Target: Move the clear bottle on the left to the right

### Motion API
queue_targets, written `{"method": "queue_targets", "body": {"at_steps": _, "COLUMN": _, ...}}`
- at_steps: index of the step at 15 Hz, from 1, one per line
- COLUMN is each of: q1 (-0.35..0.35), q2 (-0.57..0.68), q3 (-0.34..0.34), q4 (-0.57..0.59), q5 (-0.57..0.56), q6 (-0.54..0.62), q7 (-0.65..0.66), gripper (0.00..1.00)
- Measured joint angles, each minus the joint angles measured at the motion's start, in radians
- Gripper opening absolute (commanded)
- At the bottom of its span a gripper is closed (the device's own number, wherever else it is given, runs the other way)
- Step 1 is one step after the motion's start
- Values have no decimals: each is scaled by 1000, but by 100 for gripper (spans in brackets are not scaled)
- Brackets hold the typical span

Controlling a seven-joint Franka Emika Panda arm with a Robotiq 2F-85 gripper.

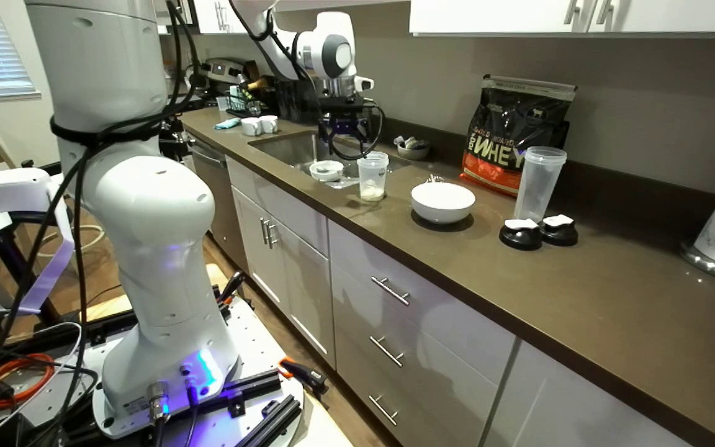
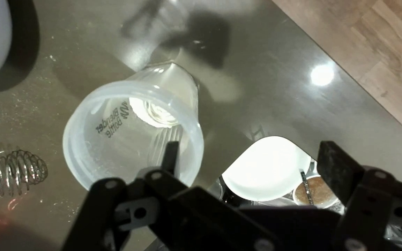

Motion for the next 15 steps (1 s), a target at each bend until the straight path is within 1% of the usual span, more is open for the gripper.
{"method": "queue_targets", "body": {"at_steps": 3, "q1": -7, "q2": 27, "q3": -5, "q4": 26, "q5": -3, "q6": 0, "q7": -21, "gripper": 100}}
{"method": "queue_targets", "body": {"at_steps": 4, "q1": -8, "q2": 35, "q3": -8, "q4": 34, "q5": -3, "q6": 0, "q7": -27, "gripper": 95}}
{"method": "queue_targets", "body": {"at_steps": 6, "q1": -9, "q2": 49, "q3": -14, "q4": 47, "q5": -3, "q6": 0, "q7": -35, "gripper": 79}}
{"method": "queue_targets", "body": {"at_steps": 7, "q1": -9, "q2": 55, "q3": -16, "q4": 52, "q5": -3, "q6": 0, "q7": -37, "gripper": 78}}
{"method": "queue_targets", "body": {"at_steps": 8, "q1": -9, "q2": 61, "q3": -18, "q4": 56, "q5": -3, "q6": 0, "q7": -42, "gripper": 69}}
{"method": "queue_targets", "body": {"at_steps": 10, "q1": -10, "q2": 70, "q3": -20, "q4": 62, "q5": -3, "q6": 0, "q7": -50, "gripper": 56}}
{"method": "queue_targets", "body": {"at_steps": 11, "q1": -11, "q2": 75, "q3": -21, "q4": 65, "q5": -3, "q6": 0, "q7": -52, "gripper": 61}}
{"method": "queue_targets", "body": {"at_steps": 12, "q1": -11, "q2": 79, "q3": -22, "q4": 68, "q5": -3, "q6": 0, "q7": -54, "gripper": 59}}
{"method": "queue_targets", "body": {"at_steps": 13, "q1": -13, "q2": 83, "q3": -23, "q4": 70, "q5": -3, "q6": 0, "q7": -54, "gripper": 47}}
{"method": "queue_targets", "body": {"at_steps": 14, "q1": -15, "q2": 87, "q3": -23, "q4": 72, "q5": -3, "q6": 0, "q7": -55, "gripper": 41}}
{"method": "queue_targets", "body": {"at_steps": 15, "q1": -18, "q2": 90, "q3": -23, "q4": 73, "q5": -3, "q6": 0, "q7": -56, "gripper": 29}}
